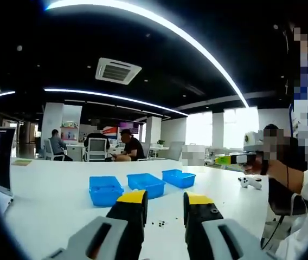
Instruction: Pick up the resistors one by one and place each resistor into its matching bin, sorting the parts by color and model until every resistor is separated into the correct bin for its type
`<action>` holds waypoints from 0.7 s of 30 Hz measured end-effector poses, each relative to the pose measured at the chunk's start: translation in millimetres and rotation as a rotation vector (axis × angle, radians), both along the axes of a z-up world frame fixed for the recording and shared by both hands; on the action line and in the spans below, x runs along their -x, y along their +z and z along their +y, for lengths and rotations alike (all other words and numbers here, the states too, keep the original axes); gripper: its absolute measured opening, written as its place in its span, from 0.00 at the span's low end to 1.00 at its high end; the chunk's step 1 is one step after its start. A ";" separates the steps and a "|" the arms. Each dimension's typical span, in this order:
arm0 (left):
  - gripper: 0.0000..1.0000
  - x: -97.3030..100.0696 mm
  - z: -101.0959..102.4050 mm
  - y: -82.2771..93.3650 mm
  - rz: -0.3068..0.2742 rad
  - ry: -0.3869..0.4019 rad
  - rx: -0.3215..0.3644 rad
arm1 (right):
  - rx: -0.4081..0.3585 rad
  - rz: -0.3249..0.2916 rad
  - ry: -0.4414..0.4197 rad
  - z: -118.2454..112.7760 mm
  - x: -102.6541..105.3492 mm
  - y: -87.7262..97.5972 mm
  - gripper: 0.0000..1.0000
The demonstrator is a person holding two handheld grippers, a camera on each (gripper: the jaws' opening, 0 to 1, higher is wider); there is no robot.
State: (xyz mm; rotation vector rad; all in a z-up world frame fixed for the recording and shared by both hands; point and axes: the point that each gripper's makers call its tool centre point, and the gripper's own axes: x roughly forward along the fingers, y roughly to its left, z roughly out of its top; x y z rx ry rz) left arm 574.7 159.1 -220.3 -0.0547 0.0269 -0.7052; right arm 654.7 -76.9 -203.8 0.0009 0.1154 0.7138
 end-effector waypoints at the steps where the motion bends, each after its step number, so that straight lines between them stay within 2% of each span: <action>1: 0.28 0.0 0.0 0.4 -0.001 0.000 0.000 | -0.009 0.003 -0.002 1.8 -5.4 0.5 0.05; 5: 0.28 0.9 0.9 1.7 -0.004 0.003 0.001 | -0.031 0.039 0.006 19.2 -43.3 -1.4 0.05; 14: 0.28 1.6 0.0 3.0 -0.008 0.002 0.004 | 0.086 0.063 -0.042 53.5 -135.9 -18.0 0.05; 16: 0.28 2.1 -0.2 3.8 -0.011 0.002 0.006 | 0.134 0.056 -0.073 55.6 -156.3 -23.5 0.05; 18: 0.28 2.5 -0.1 4.5 -0.013 0.002 0.006 | 0.166 0.049 -0.087 59.4 -171.2 -29.2 0.05; 21: 0.28 3.5 0.9 5.8 -0.016 0.003 0.008 | 0.169 0.070 -0.115 63.5 -191.6 -40.3 0.05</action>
